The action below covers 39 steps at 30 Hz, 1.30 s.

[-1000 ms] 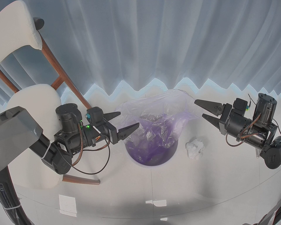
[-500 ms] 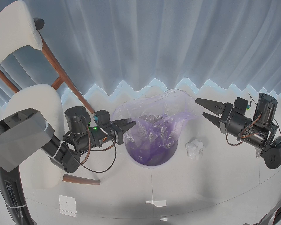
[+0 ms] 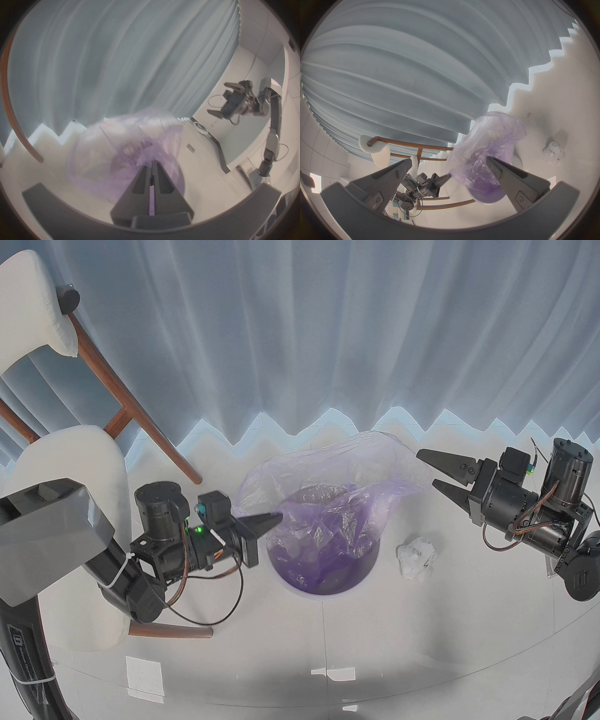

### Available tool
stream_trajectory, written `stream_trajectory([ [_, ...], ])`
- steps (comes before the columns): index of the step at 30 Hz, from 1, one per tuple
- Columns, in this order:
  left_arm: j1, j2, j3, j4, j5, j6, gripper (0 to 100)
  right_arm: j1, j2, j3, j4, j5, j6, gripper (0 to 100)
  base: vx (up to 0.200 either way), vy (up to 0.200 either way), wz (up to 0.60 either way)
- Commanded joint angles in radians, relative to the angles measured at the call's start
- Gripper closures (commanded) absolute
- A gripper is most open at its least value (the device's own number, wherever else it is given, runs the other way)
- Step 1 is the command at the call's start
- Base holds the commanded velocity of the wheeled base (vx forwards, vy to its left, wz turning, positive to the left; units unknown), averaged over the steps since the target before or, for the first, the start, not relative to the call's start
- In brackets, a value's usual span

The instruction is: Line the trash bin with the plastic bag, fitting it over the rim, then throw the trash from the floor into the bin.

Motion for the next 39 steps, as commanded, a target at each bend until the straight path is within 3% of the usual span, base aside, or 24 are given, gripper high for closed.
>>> stream_trajectory([
  [1, -0.02, -0.108, 0.202, -0.034, -0.035, 0.051, 100, 0.0, 0.006, 0.002, 0.005, 0.0, 0.002, 0, 0.0, 0.0, 0.0],
  [7, -0.026, -0.15, 0.425, -0.136, -0.094, 0.154, 100, 0.0, 0.073, 0.003, 0.001, 0.003, 0.008, 0, 0.0, 0.0, 0.0],
  [12, -0.076, -0.151, 0.572, -0.273, -0.127, 0.211, 100, 0.017, 0.053, 0.022, 0.015, 0.005, 0.008, 0, 0.0, 0.0, 0.0],
  [16, -0.127, -0.21, 0.652, -0.264, -0.121, 0.24, 100, 0.031, 0.047, 0.009, 0.052, 0.005, 0.009, 0, 0.0, 0.0, 0.0],
  [20, -0.127, -0.219, 0.667, -0.264, -0.117, 0.243, 100, 0.062, 0.023, -0.055, 0.173, 0.005, 0.008, 0, 0.0, 0.0, 0.0],
  [27, -0.127, -0.171, 0.647, -0.265, -0.103, 0.257, 100, 0.106, -0.008, -0.199, 0.525, 0.003, -0.001, 0, 0.0, 0.0, 0.0],
  [39, -0.135, -0.145, 0.626, -0.265, -0.058, 0.298, 100, 0.137, 0.084, -0.233, 0.546, -0.009, -0.001, 0, 0.0, 0.0, 0.0],
])
